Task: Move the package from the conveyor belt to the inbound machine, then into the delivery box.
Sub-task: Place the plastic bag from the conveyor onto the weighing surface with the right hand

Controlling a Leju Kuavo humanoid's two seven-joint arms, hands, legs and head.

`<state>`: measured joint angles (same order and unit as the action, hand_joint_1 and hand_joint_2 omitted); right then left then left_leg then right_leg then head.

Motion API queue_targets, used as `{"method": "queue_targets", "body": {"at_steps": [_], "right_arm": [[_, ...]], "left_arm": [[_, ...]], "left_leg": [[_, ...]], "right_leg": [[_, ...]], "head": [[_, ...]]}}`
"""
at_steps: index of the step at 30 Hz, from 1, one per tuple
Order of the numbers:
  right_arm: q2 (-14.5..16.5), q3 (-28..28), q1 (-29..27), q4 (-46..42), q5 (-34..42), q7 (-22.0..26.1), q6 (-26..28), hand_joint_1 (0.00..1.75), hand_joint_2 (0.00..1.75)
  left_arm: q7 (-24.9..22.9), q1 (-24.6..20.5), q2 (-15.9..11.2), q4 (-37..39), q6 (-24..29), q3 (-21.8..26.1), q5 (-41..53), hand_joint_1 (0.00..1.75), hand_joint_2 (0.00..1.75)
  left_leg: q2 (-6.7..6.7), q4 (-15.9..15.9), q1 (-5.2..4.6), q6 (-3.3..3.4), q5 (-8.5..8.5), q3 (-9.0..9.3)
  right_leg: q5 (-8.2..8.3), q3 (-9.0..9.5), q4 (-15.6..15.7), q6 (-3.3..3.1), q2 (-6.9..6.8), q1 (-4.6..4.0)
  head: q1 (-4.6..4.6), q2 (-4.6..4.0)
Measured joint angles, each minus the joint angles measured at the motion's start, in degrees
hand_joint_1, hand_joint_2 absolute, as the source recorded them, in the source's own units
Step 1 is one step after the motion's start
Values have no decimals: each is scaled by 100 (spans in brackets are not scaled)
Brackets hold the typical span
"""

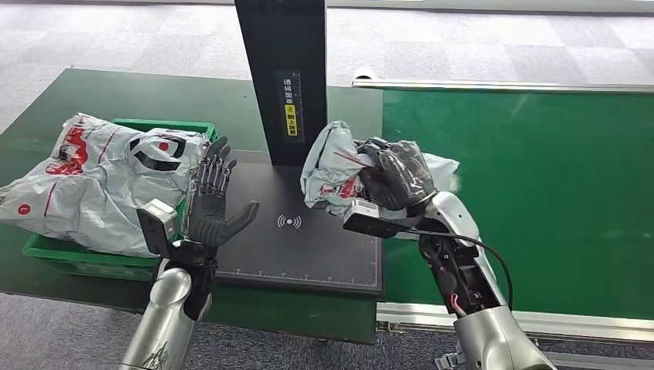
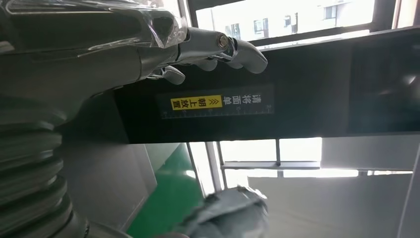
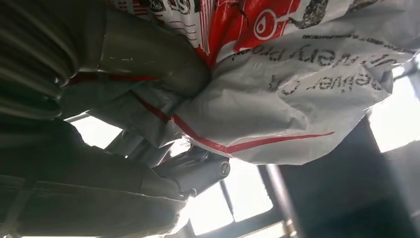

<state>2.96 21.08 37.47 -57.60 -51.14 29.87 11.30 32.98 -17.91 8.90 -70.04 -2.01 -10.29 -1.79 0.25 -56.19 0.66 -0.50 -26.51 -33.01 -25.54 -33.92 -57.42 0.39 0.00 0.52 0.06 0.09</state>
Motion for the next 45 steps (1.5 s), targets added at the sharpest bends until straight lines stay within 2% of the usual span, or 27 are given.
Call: {"method": "queue_targets", "body": {"at_steps": [7, 17, 21, 25, 29, 41, 45], "right_arm": [[261, 1507, 964, 1410, -477, 56, -599, 175, 175], [547, 3004, 1546, 2337, -653, -124, -1087, 173, 175], [714, 3480, 1563, 2632, -762, -292, -969, 3, 175], [834, 3778, 1550, 2917, -855, -553, -666, 0, 175], [899, 3935, 1555, 3103, -866, -609, -595, 0, 175], [986, 4097, 1627, 3303, -947, -756, -537, 0, 175], [991, 4118, 1667, 3379, -966, -945, -265, 0, 175]], "left_arm": [[-93, -73, -11, 58, -169, 2, 86, 0, 175], [-170, -137, 10, 168, -315, 2, 168, 0, 175], [-182, -188, 44, 192, -396, -6, 182, 0, 175], [-209, -263, 69, 233, -472, -38, 183, 0, 175], [-212, -331, 83, 287, -484, -61, 183, 0, 175], [-212, -406, 99, 381, -567, -78, 186, 0, 175], [-204, -510, 126, 479, -597, -114, 190, 0, 175]], "left_leg": [[-3, -1, 0, -1, 0, -2], [-3, -1, 0, 0, -1, 0], [-3, -1, 0, 0, 0, 2], [-3, -1, 0, 0, -1, 1], [-3, -1, -1, 0, -1, 1], [-2, -2, -1, 0, 0, 3], [-3, -2, -1, 0, 0, 3]], "right_leg": [[0, -3, -1, 0, -1, 0], [0, -4, -1, 0, 0, 0], [-1, -5, -1, 0, 0, -1], [-1, -4, -1, 0, 0, 0], [-1, -4, 0, 0, 0, 1], [-1, -2, 0, 0, -1, 1], [1, 0, 0, 1, -1, 1]], "head": [[1, 0], [0, 0], [1, 0], [2, 0], [2, 0], [1, 0], [1, 0]]}}
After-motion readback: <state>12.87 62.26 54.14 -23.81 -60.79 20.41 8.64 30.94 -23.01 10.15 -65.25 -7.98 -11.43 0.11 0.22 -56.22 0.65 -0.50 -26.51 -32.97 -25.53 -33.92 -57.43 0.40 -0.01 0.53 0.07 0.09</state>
